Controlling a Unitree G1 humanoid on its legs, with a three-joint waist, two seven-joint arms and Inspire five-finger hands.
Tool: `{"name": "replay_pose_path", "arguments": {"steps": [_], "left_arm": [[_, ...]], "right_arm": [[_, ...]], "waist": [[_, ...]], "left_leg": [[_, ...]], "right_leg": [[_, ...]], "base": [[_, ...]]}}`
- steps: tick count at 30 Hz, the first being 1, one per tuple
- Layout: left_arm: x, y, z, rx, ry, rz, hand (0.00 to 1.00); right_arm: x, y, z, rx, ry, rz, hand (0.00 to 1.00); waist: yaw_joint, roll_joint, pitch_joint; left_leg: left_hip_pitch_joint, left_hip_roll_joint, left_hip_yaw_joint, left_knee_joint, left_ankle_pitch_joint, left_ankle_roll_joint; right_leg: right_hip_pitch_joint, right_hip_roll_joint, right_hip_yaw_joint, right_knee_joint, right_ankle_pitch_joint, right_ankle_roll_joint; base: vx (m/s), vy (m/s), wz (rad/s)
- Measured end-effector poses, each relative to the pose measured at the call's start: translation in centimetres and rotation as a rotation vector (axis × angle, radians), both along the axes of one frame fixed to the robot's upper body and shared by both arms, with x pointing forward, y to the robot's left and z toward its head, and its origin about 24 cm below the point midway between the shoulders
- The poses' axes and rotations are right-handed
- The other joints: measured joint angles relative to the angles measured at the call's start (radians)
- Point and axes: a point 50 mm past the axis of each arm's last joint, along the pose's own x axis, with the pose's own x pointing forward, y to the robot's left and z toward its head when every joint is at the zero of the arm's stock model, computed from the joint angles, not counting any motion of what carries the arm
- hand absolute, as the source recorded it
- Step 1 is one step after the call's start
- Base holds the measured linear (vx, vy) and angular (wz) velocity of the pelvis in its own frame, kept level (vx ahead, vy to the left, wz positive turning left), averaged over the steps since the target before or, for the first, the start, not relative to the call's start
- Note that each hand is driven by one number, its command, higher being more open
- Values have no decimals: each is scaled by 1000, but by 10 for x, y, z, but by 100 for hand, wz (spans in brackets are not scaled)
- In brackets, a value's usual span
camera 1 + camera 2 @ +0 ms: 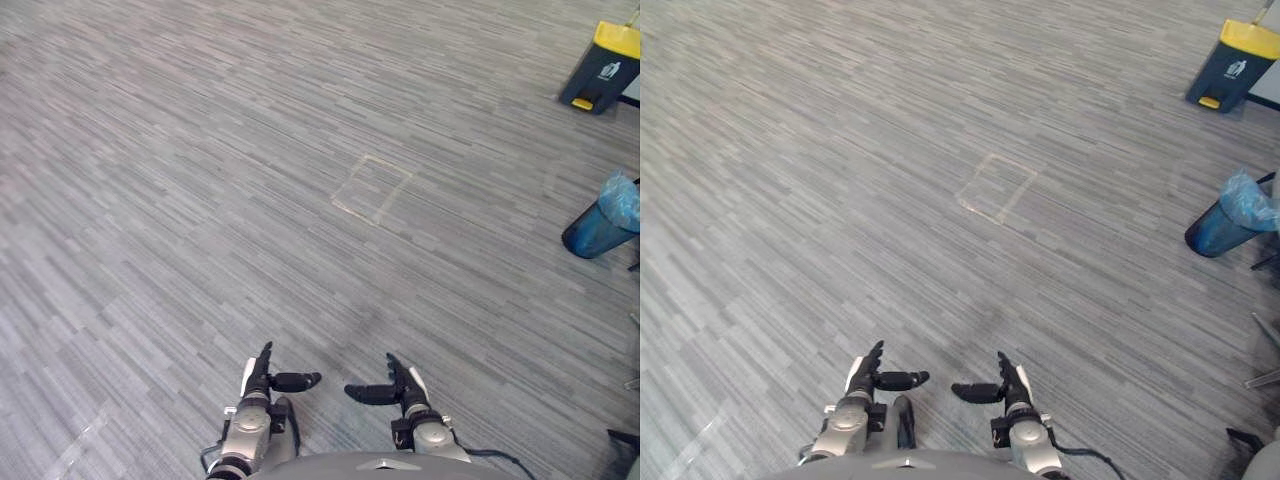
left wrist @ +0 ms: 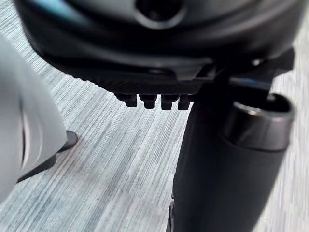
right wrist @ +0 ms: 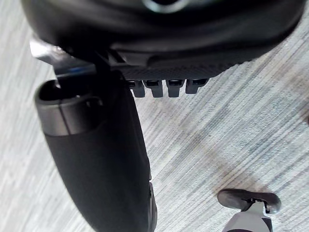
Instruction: Organize the slippers on the shoe rack
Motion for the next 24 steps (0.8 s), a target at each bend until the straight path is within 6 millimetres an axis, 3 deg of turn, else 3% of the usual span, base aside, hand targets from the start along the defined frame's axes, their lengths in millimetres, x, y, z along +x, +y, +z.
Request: {"name": "replay_pose_path", "arguments": {"steps": [1,2,3,4,5,6,8,9,10,11,12,13,14,16,17,18,19,20,21,23,24], "left_arm": [[-3,4,-2,10,20,4,100],[-9,10,-4,26,43,3,100],[-15,13,-6,38,61,-3,100],[-16,14,-7,43,68,-5,100],[-18,14,-8,46,84,-8,100],[-18,13,-8,47,85,-13,100],[-15,11,-7,46,78,-23,100],[-13,10,-7,44,77,-29,100],[-12,10,-7,42,74,-38,100],[-10,2,-8,21,78,-39,100],[-7,-5,-7,-4,64,-48,100],[-6,-9,-6,-16,56,-48,100],[-6,-12,-6,-27,52,-46,100],[-5,-16,-4,-40,35,-42,100],[-4,-16,-2,-43,18,-37,100],[-1,-16,0,-50,-4,-27,100],[-5,-18,1,-61,-8,-12,100],[-10,-19,0,-74,-5,7,100],[-8,-16,4,-80,-33,35,100],[-8,-14,5,-78,-48,51,100],[-7,-14,5,-79,-51,52,100]], "right_arm": [[1,0,0,0,-3,-1,100],[3,-1,1,-3,-10,-1,100],[4,-4,2,-8,-18,-4,100],[4,-4,2,-9,-20,-3,100],[7,-5,3,-10,-32,1,100],[11,-5,5,-10,-44,7,100],[23,-4,11,-8,-87,14,100],[24,-4,12,-7,-98,13,100],[23,-5,12,-7,-100,10,100],[29,-9,14,-19,-107,8,100],[35,-13,16,-30,-119,-11,100],[36,-16,16,-33,-122,-26,100],[33,-17,15,-35,-112,-29,100],[23,-17,11,-35,-82,-35,100],[22,-16,11,-31,-82,-34,100],[20,-15,12,-26,-88,-34,100],[19,-16,13,-28,-92,-31,100],[16,-15,13,-27,-90,-27,100],[15,-10,12,-23,-85,-12,100],[16,-4,13,-3,-88,-6,100],[17,-2,13,2,-91,-7,100]], "waist": [[-2,-2,1],[-9,-2,4],[-25,3,8],[-30,1,8],[-34,9,11],[-40,21,17],[-60,42,31],[-67,38,32],[-76,14,27],[-73,52,45],[-63,50,49],[-63,50,50],[-76,44,48],[-77,41,42],[-79,42,42],[-78,47,45],[-69,59,46],[-61,68,44],[-46,71,41],[-19,63,29],[-15,62,27]], "left_leg": [[32,-1,7,-2,-5,8],[123,-14,5,-65,-15,13],[239,-20,-7,-165,-30,15],[271,-22,-11,-193,-32,15],[336,-12,-14,-246,-33,16],[359,7,-12,-257,-33,16],[386,55,-17,-258,-33,15],[396,61,-28,-260,-37,9],[418,51,-39,-262,-57,-29],[449,92,-45,-273,-81,-67],[464,55,-86,-303,-69,-77],[475,23,-103,-325,-16,-69],[497,20,-60,-332,14,-76],[508,36,-70,-270,27,-92],[447,61,-94,-110,12,-117],[300,107,-144,202,44,-183],[209,138,-174,421,78,-226],[150,168,-172,559,74,-229],[79,198,-134,675,42,-212],[23,200,-43,605,-30,-135],[14,197,-24,567,-44,-121]], "right_leg": [[-37,1,9,114,39,-1],[-104,-4,1,317,158,20],[-181,-7,-8,523,123,-11],[-208,-5,-16,568,75,-30],[-287,11,-49,618,-16,-68],[-344,29,-80,601,-58,-85],[-455,64,-132,392,-75,-73],[-475,62,-127,255,-42,-46],[-475,47,-122,66,97,-38],[-432,73,-158,62,137,-80],[-437,69,-156,92,116,-77],[-443,63,-158,129,99,-80],[-429,50,-168,165,53,-96],[-367,56,-188,136,-13,-108],[-321,69,-199,88,-28,-107],[-248,93,-212,17,-24,-110],[-189,124,-210,-32,-18,-120],[-139,145,-202,-65,-17,-128],[-58,167,-172,-118,-22,-146],[10,163,-102,-170,-22,-146],[22,161,-83,-180,-21,-145]], "base": [[532,175,-13],[660,168,3],[645,116,13],[624,19,21],[480,-26,15],[446,-98,20],[518,-192,32],[416,-175,52],[468,-192,48],[481,-181,30],[548,-200,1],[418,-147,8],[255,-87,19],[361,-189,23],[404,-253,26],[345,-198,17],[356,-166,-3],[374,-99,-45],[385,-48,-70],[461,-12,-92],[476,50,-110]]}}
